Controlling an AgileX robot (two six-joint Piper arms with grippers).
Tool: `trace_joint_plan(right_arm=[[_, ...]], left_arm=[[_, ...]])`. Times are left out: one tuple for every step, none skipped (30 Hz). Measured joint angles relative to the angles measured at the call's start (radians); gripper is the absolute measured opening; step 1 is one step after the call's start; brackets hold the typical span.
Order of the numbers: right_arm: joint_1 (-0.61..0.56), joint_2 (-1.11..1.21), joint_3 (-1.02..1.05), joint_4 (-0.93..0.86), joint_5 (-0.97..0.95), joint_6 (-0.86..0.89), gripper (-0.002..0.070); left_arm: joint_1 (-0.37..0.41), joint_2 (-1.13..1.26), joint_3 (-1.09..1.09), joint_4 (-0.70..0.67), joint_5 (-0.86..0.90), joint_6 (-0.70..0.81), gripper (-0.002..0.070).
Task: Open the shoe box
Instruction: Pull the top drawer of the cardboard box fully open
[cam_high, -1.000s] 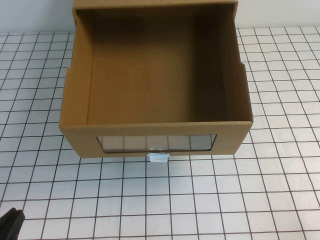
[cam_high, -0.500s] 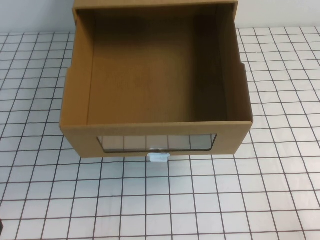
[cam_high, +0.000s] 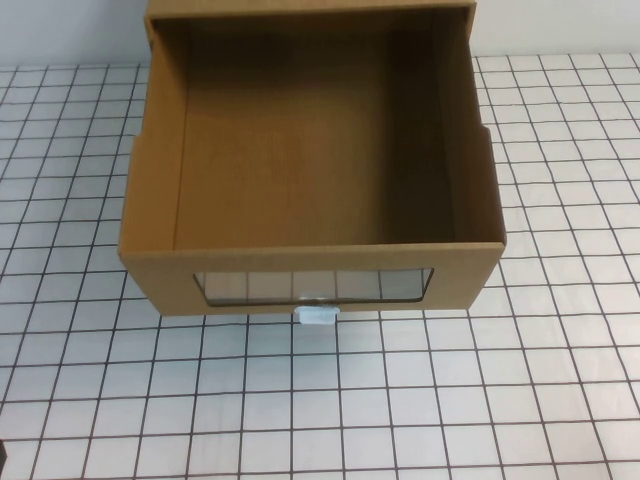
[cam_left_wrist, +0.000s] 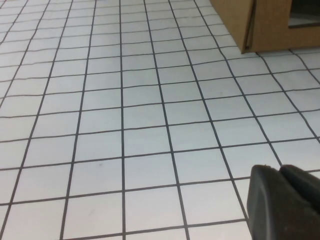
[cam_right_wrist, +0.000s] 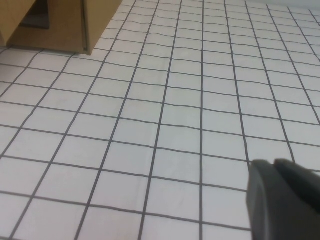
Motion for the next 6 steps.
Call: trace_joint_plan(right_arm=[[0.000, 0.000, 0.000, 0.000, 0.000, 0.000, -0.0013], [0.000, 0.000, 0.000, 0.000, 0.000, 0.000, -0.0014], [0.000, 0.000, 0.000, 0.000, 0.000, 0.000, -0.0013], [0.000, 0.000, 0.000, 0.000, 0.000, 0.000, -0.0013], [0.000, 0.000, 0.000, 0.000, 0.000, 0.000, -0.0013], [0.000, 0.000, 0.000, 0.000, 0.000, 0.000, -0.0013]], left_arm=[[0.000, 0.000, 0.000, 0.000, 0.000, 0.000, -0.0002], [0.000, 0.000, 0.000, 0.000, 0.000, 0.002, -0.0002], [0.000, 0.000, 0.000, 0.001, 0.000, 0.002, -0.0002], [0.000, 0.000, 0.000, 0.001, 0.000, 0.002, -0.0002], [0.000, 0.000, 0.000, 0.001, 0.000, 0.002, -0.0002], [0.000, 0.000, 0.000, 0.001, 0.000, 0.002, -0.0002]])
